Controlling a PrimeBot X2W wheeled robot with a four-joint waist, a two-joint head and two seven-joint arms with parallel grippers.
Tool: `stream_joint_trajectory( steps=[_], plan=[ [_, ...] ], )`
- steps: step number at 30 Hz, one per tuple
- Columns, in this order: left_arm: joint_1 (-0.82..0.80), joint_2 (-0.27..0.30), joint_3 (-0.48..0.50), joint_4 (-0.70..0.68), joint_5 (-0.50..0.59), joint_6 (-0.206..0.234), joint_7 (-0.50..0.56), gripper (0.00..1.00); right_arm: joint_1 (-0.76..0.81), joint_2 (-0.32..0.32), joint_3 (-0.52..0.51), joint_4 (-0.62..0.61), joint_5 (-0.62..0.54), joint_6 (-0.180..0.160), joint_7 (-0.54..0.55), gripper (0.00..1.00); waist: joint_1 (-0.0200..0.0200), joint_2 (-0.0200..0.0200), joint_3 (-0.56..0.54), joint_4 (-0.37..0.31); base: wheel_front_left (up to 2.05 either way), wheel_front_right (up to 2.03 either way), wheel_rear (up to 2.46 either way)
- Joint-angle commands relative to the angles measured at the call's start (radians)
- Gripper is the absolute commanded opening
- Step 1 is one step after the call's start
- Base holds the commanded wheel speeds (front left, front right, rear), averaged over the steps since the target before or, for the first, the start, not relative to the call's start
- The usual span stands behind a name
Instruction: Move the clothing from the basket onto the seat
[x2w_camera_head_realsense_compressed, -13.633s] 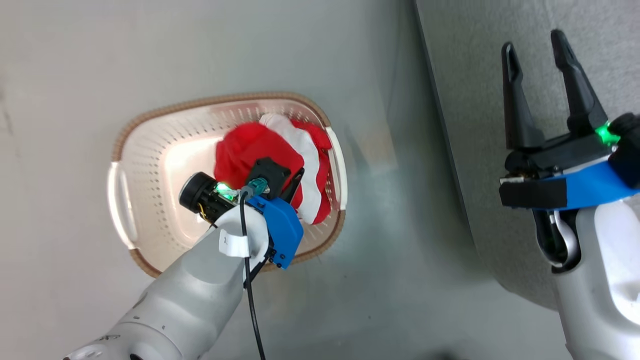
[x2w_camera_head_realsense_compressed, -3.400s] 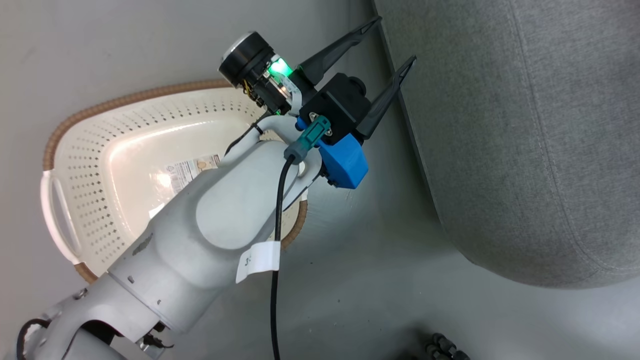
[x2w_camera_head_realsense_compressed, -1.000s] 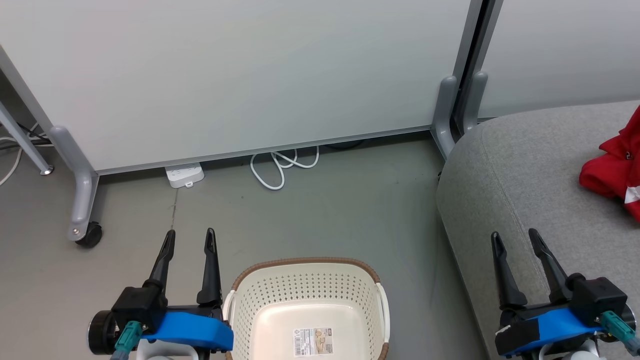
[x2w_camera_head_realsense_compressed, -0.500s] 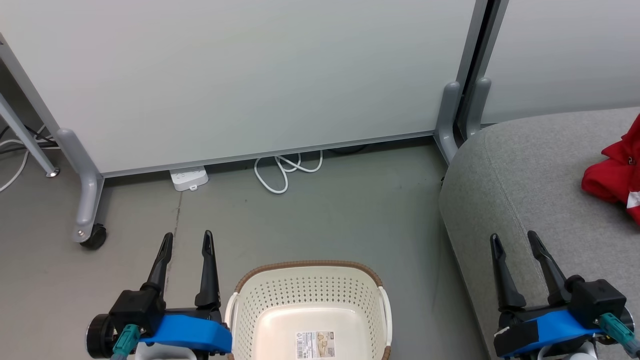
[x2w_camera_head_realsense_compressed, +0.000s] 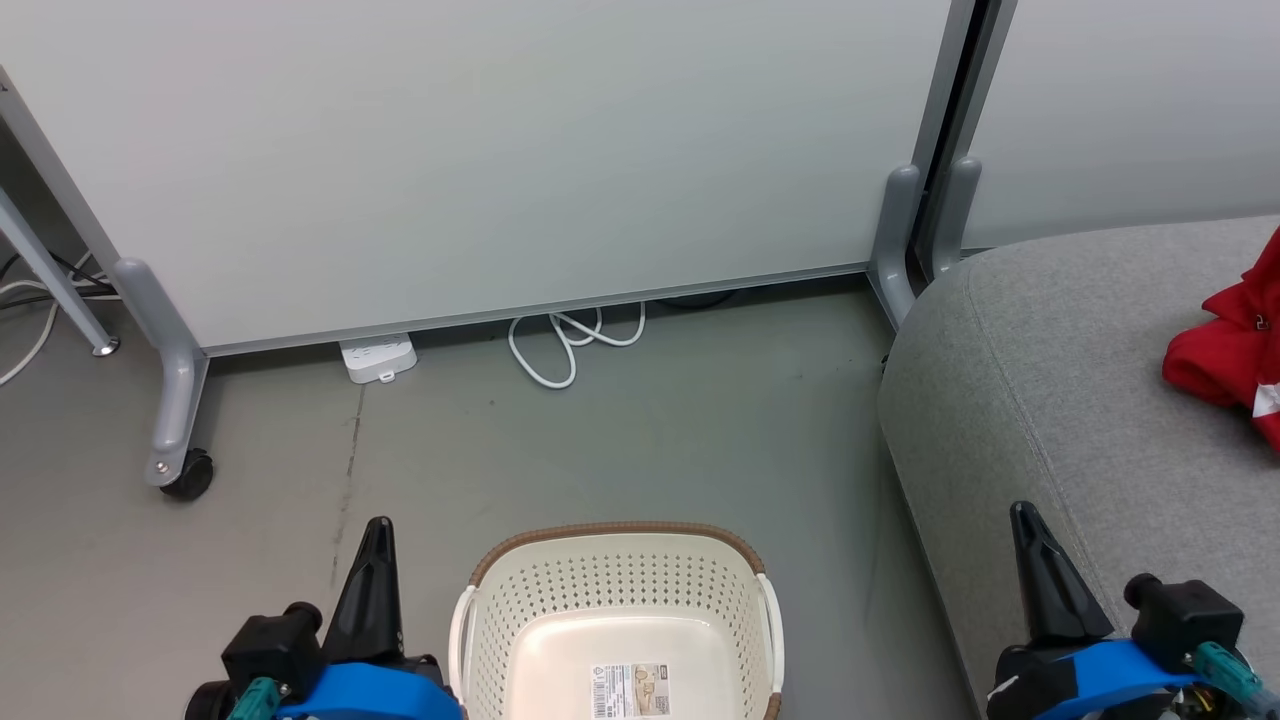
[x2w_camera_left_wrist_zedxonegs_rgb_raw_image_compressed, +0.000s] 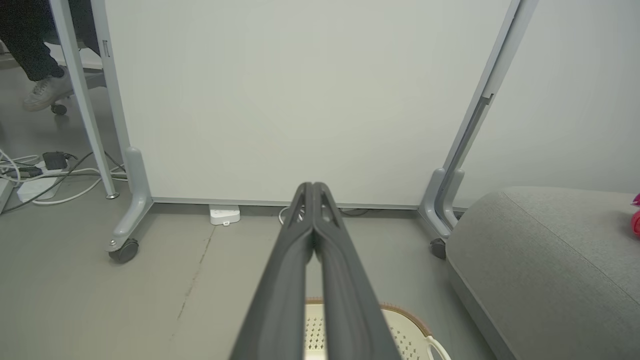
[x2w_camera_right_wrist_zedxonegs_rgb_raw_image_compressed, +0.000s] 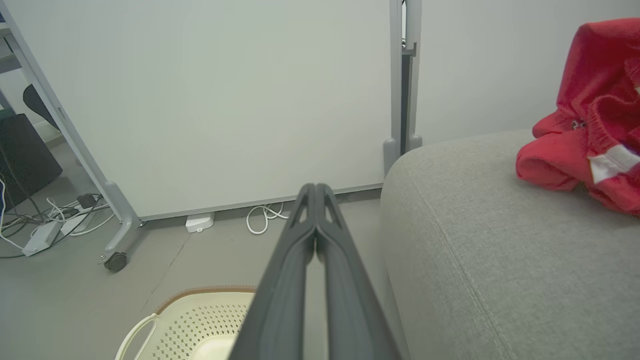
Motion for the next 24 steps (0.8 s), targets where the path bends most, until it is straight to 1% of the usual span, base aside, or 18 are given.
stream_joint_trajectory(
  steps=[1,24],
  plan=[
    [-0.021,0.0,0.01,-0.014,-0.034,-0.003,0.008,0.0,-0.019,-0.001,-0.007,-0.015,0.038,0.0,0.008,0.0,0.0,-0.0001,0.0,0.0,0.0,0.0,0.0],
    [-0.05,0.0,0.075,-0.018,-0.436,-0.031,0.115,0.0,-0.038,0.004,-0.029,-0.024,0.461,0.0,0.113,0.0,0.0,-0.0001,0.002,-0.007,0.0,0.0,0.0]
  ],
)
